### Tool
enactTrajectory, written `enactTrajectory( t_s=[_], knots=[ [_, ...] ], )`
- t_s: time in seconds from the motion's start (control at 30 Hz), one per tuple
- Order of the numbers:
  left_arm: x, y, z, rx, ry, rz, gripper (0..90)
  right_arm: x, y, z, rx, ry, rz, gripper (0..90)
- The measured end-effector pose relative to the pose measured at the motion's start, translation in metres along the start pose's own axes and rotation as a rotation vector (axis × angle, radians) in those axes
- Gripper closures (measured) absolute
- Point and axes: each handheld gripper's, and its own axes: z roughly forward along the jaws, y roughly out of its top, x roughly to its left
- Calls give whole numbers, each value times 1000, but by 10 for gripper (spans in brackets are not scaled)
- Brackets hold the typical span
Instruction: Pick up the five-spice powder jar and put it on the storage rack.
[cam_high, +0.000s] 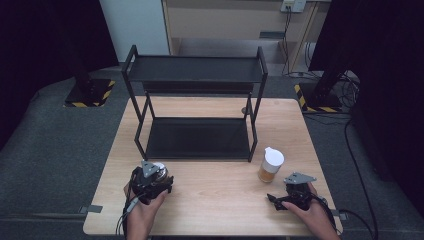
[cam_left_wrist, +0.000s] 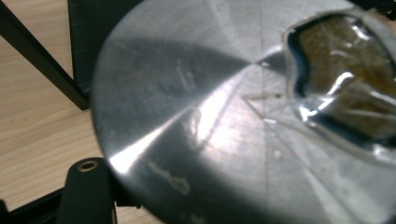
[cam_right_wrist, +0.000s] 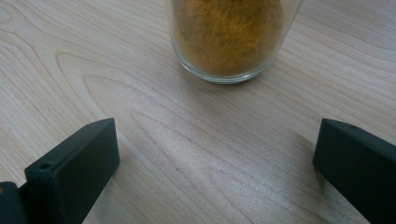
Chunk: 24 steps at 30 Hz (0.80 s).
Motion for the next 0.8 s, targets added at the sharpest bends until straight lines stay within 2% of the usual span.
enactTrajectory(
  t_s=[0.47,0.8],
  knots=[
    [3,14,19,-11,19,-5,296,0,0,0,0,0,0,14],
    [8,31,37,-4,21,0,296,0,0,0,-1,1,0,14]
  ],
)
